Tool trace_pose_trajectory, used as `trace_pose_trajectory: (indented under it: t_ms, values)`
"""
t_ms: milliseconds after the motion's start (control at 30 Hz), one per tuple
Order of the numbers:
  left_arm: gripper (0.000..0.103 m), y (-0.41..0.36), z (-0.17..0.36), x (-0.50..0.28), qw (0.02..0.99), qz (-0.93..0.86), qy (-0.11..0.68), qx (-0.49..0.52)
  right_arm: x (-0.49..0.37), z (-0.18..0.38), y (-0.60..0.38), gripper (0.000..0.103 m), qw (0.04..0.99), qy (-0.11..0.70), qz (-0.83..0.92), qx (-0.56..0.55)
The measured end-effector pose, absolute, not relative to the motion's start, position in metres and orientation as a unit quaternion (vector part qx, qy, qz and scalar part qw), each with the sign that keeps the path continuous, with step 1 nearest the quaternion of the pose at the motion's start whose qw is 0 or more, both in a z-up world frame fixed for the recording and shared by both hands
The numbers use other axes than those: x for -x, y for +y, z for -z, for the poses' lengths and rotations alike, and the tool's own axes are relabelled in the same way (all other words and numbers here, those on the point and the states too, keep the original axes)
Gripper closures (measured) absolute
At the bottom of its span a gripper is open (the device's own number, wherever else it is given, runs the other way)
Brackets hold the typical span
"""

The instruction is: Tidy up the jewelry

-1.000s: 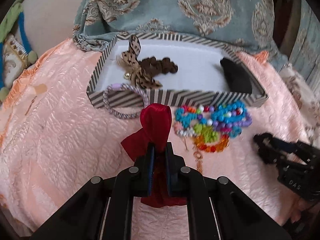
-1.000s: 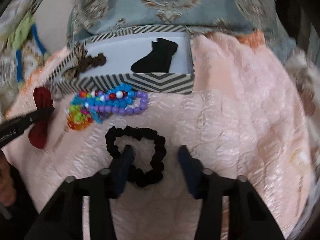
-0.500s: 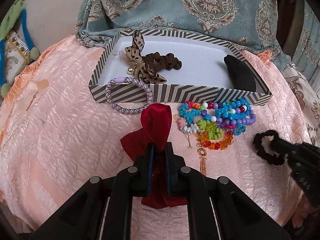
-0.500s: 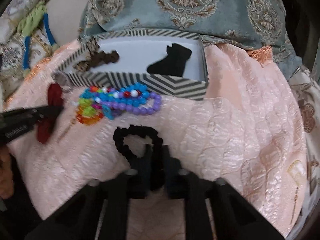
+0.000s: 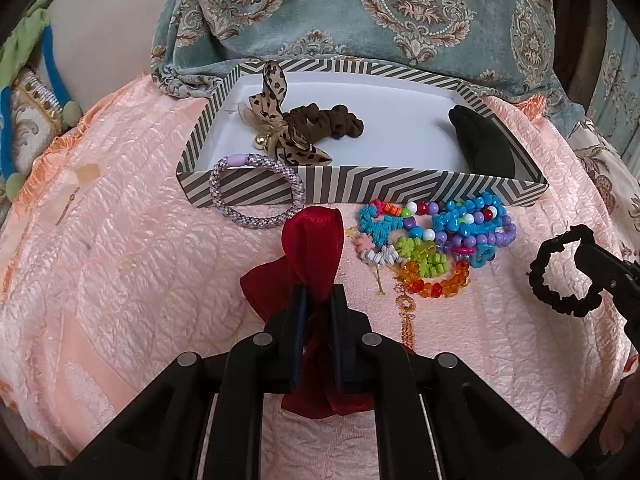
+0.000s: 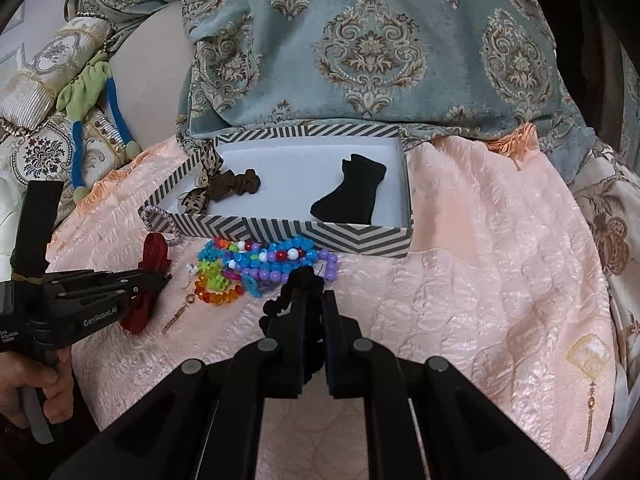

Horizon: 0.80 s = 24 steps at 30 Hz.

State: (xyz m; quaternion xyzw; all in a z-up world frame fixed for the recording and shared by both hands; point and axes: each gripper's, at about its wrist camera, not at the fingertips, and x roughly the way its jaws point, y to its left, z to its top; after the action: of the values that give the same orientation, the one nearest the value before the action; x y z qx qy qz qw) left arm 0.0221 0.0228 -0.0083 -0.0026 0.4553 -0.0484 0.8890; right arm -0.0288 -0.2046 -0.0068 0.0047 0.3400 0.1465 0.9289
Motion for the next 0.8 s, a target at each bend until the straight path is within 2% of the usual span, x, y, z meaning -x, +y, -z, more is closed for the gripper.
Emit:
trace_pose_trajectory:
  t_ms: [800]
  values:
    - [0.103, 0.0222, 0.0084, -0.0209, 0.891, 0.046, 0.451, -0.002, 0.0322, 0.0104, -0.1962, 0.096, 0.929, 0.342, -0.140, 0.030]
